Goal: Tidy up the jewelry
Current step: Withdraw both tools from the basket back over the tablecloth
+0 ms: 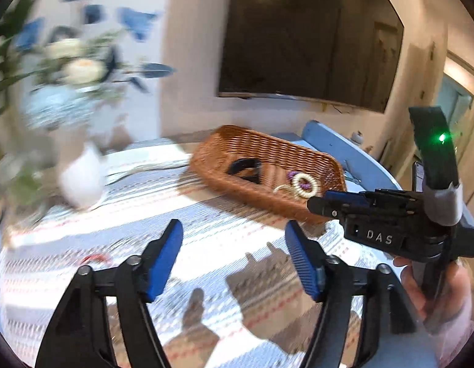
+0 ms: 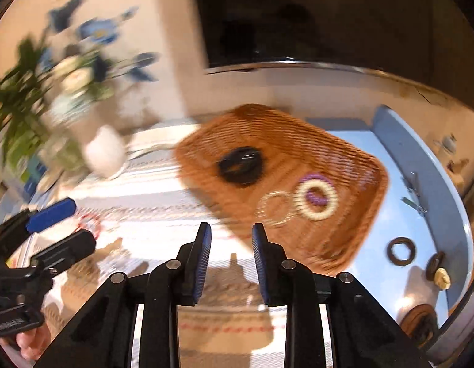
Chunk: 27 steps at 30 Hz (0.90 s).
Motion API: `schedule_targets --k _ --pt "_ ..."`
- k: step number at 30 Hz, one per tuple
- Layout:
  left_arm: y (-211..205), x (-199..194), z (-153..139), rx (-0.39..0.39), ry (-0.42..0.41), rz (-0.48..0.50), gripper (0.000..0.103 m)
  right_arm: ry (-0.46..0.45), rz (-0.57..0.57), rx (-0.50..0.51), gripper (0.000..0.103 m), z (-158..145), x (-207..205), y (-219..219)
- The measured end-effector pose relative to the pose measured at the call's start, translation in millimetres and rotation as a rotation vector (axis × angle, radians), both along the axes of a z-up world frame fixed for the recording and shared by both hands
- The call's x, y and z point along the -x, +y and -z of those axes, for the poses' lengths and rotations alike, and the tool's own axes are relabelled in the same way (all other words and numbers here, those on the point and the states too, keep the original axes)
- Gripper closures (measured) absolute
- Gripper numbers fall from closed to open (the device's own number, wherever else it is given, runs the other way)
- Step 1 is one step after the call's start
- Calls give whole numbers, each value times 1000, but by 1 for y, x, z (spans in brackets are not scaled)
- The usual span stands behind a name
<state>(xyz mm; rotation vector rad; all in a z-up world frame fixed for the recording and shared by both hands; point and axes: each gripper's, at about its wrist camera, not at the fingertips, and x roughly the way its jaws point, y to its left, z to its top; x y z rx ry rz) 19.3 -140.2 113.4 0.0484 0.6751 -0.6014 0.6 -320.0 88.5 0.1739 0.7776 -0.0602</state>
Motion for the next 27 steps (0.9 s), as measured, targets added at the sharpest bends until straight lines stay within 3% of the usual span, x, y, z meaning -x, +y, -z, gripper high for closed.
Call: schedule_targets --k 5,13,18,27 --pt "75 29 13 18 -7 -150 21 -28 -109 65 58 16 12 64" --pt "156 44 69 -109 50 -415 20 -49 -188 128 57 75 15 110" --pt "183 42 98 -87 120 -470 20 -2 -185 100 57 94 7 106" --pt "183 38 117 -127 141 -483 20 20 -162 45 56 100 3 93"
